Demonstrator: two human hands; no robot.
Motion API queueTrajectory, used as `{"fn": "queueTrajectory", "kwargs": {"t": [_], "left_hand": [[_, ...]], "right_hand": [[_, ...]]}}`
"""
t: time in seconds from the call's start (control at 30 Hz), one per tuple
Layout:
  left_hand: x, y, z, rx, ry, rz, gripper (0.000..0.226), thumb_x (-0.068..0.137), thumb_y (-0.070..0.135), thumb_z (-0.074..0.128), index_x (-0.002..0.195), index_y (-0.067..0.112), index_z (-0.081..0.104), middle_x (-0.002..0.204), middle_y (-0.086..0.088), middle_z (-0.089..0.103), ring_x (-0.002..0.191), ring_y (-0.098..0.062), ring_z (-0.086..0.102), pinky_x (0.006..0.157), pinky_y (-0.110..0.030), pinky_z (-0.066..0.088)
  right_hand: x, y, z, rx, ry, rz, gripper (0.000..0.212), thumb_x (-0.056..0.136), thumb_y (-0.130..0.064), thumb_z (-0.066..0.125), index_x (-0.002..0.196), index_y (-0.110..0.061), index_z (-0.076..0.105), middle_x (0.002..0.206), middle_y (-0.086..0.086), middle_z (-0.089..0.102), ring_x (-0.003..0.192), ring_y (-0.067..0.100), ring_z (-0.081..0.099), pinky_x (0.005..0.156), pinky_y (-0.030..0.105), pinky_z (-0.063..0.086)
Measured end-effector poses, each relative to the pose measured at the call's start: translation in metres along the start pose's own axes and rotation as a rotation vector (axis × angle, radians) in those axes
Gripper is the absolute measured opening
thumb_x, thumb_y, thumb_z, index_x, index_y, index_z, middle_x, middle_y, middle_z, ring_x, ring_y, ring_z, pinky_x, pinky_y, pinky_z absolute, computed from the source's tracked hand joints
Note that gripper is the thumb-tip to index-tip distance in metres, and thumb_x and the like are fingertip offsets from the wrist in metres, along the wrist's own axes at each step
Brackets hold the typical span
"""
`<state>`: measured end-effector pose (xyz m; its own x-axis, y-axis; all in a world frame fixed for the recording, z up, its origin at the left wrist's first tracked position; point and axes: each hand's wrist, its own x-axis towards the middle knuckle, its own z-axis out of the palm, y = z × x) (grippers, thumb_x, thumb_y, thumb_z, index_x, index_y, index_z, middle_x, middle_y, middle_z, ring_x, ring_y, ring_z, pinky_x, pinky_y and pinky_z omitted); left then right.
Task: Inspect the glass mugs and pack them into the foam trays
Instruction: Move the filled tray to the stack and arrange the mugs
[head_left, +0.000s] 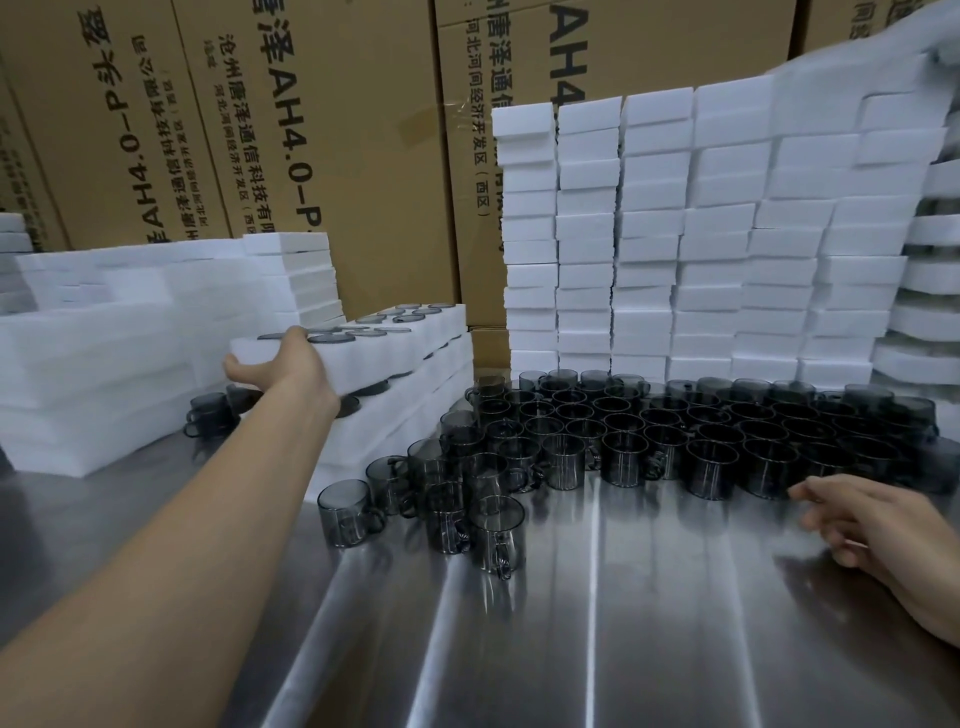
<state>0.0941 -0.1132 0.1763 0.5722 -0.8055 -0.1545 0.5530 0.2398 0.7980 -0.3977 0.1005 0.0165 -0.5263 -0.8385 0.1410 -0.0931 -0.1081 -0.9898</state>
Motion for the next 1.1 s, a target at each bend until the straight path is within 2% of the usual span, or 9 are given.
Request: {"fn": "queueTrajectory", "kwargs": {"t": [0.1, 0.2, 0.3, 0.37, 0.43, 0.53, 0.67, 0.87, 1.1], "left_hand": [[0.004, -0.002, -0.001, 0.206, 0.037, 0.043, 0.092, 0.096, 0.033, 0.064, 0.170, 0.034, 0.008, 0.172, 0.000, 0.019, 0.146, -0.030, 0.042, 0.116, -0.049, 0.045], [0.007, -0.003, -0.008, 0.426, 0.115, 0.153, 0.080, 0.095, 0.034, 0.061, 0.163, 0.011, 0.026, 0.174, -0.002, 0.014, 0.158, -0.024, 0.021, 0.125, -0.036, 0.024], [0.005, 0.004, -0.018, 0.508, 0.074, 0.210, 0.070, 0.095, 0.035, 0.059, 0.154, 0.003, 0.040, 0.167, 0.000, 0.027, 0.154, -0.025, 0.028, 0.121, -0.038, 0.033], [-0.006, 0.006, -0.027, 0.553, 0.034, 0.329, 0.069, 0.098, 0.034, 0.058, 0.158, 0.006, 0.039, 0.172, 0.001, 0.021, 0.155, -0.025, 0.028, 0.115, -0.037, 0.033], [-0.024, 0.000, -0.045, 0.560, -0.104, 0.538, 0.066, 0.101, 0.031, 0.059, 0.162, 0.018, 0.039, 0.173, 0.006, 0.020, 0.156, -0.019, 0.029, 0.120, -0.037, 0.030], [-0.049, -0.025, -0.094, 0.616, -0.414, 0.877, 0.043, 0.098, 0.022, 0.060, 0.140, 0.033, 0.060, 0.146, 0.015, 0.050, 0.133, -0.001, 0.050, 0.111, -0.034, 0.040], [-0.057, -0.056, -0.158, 1.085, -0.718, 1.226, 0.037, 0.091, 0.031, 0.055, 0.127, 0.036, 0.063, 0.127, 0.020, 0.058, 0.118, -0.011, 0.056, 0.092, -0.037, 0.047], [-0.034, -0.060, -0.168, 1.483, -0.748, 1.074, 0.041, 0.097, 0.032, 0.071, 0.138, 0.033, 0.063, 0.139, 0.015, 0.058, 0.133, -0.019, 0.051, 0.101, -0.038, 0.043], [-0.040, -0.068, -0.163, 1.320, -0.908, 0.921, 0.039, 0.096, 0.028, 0.075, 0.127, 0.049, 0.064, 0.129, 0.032, 0.047, 0.120, 0.006, 0.051, 0.101, -0.024, 0.039]], "right_hand": [[0.000, 0.000, 0.001, -0.002, -0.003, 0.001, 0.028, 0.105, -0.022, 0.064, 0.085, -0.015, 0.083, 0.067, 0.009, 0.068, 0.045, 0.009, 0.051, 0.036, 0.023, 0.039], [-0.002, -0.001, 0.001, -0.020, -0.002, -0.005, 0.027, 0.105, -0.020, 0.063, 0.088, -0.009, 0.081, 0.067, 0.010, 0.068, 0.046, 0.010, 0.051, 0.036, 0.023, 0.039], [-0.006, -0.004, 0.003, -0.039, 0.003, -0.016, 0.027, 0.106, -0.018, 0.062, 0.092, -0.004, 0.079, 0.067, 0.009, 0.067, 0.046, 0.010, 0.050, 0.037, 0.022, 0.039], [-0.008, -0.007, 0.005, -0.056, 0.005, -0.019, 0.026, 0.107, -0.018, 0.061, 0.096, -0.002, 0.078, 0.067, 0.008, 0.066, 0.049, 0.011, 0.049, 0.040, 0.023, 0.039], [-0.010, -0.008, 0.006, -0.069, 0.004, -0.030, 0.026, 0.107, -0.016, 0.060, 0.096, -0.001, 0.077, 0.067, 0.009, 0.066, 0.050, 0.013, 0.048, 0.041, 0.025, 0.039], [-0.011, -0.008, 0.007, -0.080, -0.001, -0.039, 0.025, 0.107, -0.015, 0.060, 0.096, 0.000, 0.077, 0.068, 0.010, 0.067, 0.048, 0.011, 0.050, 0.039, 0.022, 0.039], [-0.009, -0.006, 0.006, -0.090, -0.009, -0.045, 0.024, 0.106, -0.015, 0.062, 0.093, -0.004, 0.079, 0.070, 0.010, 0.069, 0.049, 0.010, 0.052, 0.040, 0.023, 0.040], [-0.006, -0.005, 0.003, -0.032, -0.008, -0.005, 0.024, 0.105, -0.015, 0.062, 0.093, -0.004, 0.080, 0.071, 0.010, 0.069, 0.049, 0.008, 0.054, 0.039, 0.021, 0.042], [-0.008, -0.008, 0.006, -0.072, 0.001, 0.004, 0.023, 0.106, -0.014, 0.061, 0.095, -0.002, 0.078, 0.069, 0.008, 0.069, 0.048, 0.008, 0.054, 0.038, 0.021, 0.042]]}}
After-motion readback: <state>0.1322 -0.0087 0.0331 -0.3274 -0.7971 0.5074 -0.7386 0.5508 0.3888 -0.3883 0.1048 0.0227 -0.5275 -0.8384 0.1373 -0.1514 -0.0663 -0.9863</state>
